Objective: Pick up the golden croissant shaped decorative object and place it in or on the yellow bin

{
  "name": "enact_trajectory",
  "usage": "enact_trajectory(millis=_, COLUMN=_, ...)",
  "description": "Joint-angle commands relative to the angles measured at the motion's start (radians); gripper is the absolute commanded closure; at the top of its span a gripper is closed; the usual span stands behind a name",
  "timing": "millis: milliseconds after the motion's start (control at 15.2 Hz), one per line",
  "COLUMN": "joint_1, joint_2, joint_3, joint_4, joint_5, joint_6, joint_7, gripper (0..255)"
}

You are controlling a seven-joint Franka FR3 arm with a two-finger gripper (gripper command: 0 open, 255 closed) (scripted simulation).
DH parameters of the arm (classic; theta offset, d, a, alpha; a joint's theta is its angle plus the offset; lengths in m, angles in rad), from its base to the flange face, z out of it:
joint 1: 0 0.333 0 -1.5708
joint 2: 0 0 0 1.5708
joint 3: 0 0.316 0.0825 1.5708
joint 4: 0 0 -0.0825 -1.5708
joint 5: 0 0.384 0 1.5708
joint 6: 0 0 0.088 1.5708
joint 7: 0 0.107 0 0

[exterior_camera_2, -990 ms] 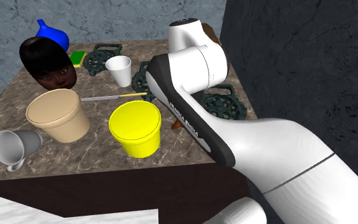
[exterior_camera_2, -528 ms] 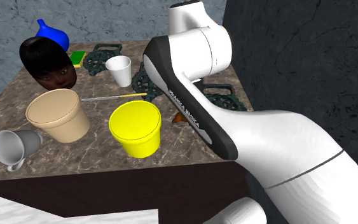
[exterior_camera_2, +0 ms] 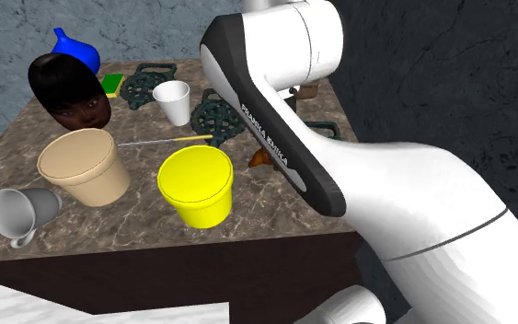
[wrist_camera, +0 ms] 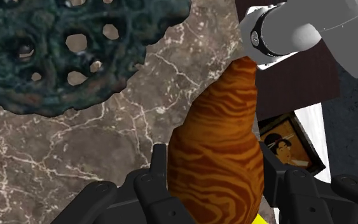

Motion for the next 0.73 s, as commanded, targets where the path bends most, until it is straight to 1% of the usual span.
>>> enact_trajectory(millis=0, joint_1=0.0, joint_2=0.015, joint_3=0.0, joint_4=0.043, joint_5=0.0, joint_6=-0.027, joint_7=-0.002, gripper=255)
enact_trajectory(millis=660, joint_1=0.001, joint_2=0.112, joint_3=0.0, joint_4=0.285, joint_5=0.001, joint_6=-0.173, joint_7=-0.018, gripper=255)
